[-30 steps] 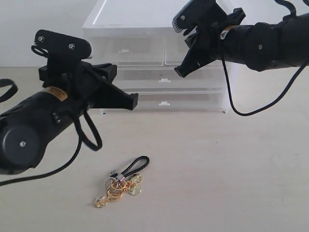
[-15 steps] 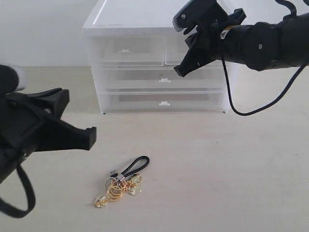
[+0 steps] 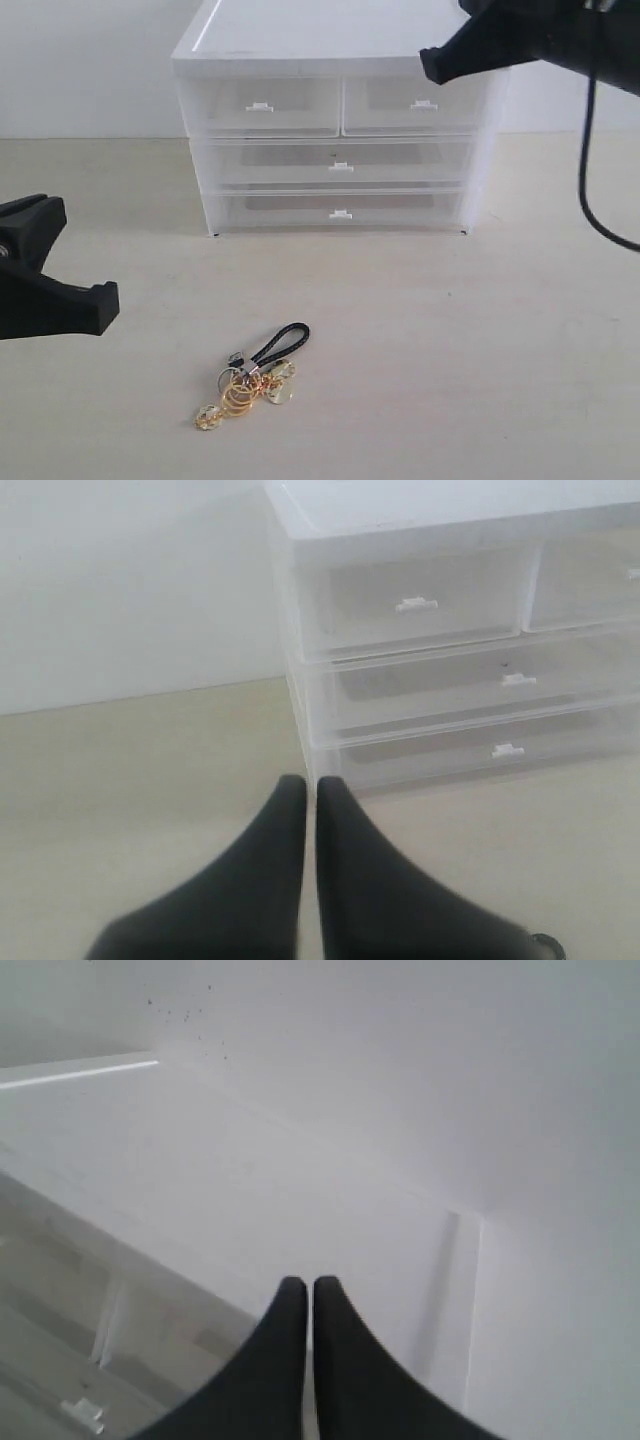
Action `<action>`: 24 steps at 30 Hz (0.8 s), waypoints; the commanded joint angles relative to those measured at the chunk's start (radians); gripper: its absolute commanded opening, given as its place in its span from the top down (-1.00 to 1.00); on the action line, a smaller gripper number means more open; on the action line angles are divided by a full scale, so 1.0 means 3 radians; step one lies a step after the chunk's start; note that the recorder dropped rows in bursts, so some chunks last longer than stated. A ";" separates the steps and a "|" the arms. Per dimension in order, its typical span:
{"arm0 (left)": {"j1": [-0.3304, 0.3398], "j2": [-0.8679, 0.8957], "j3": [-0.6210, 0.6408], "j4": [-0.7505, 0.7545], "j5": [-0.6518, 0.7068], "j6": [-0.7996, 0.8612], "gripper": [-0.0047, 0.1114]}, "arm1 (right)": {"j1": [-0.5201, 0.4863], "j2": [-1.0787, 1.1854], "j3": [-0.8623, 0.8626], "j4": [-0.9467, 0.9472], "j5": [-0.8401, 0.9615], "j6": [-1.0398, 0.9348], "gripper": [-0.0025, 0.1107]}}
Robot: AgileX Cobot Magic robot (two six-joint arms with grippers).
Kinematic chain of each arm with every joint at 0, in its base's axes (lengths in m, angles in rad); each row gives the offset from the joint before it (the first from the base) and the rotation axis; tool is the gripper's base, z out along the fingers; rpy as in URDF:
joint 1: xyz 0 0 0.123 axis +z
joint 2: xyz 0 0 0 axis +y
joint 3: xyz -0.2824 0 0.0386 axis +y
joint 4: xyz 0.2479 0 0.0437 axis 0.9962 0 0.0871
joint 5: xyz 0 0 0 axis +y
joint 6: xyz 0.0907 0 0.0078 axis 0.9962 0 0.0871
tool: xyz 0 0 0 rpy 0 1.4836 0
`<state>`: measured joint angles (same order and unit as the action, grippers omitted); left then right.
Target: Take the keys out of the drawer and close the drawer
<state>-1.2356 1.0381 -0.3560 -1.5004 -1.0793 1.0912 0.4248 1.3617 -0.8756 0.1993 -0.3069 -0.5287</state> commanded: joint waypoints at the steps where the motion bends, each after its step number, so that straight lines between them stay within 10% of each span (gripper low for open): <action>1: -0.0029 -0.0064 0.0016 -0.0025 -0.0040 0.0053 0.85 | -0.0023 -0.0517 0.0514 0.0016 -0.0197 0.0288 0.96; 24: -0.0029 -0.0063 0.0016 -0.0011 -0.0034 0.0053 0.85 | -0.0058 -0.1702 0.1383 0.0101 0.0023 0.0643 0.96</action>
<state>-1.2356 1.0256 -0.3560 -1.5043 -1.0833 1.1024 0.4205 0.9279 -0.4652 0.2215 -0.3391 -0.3104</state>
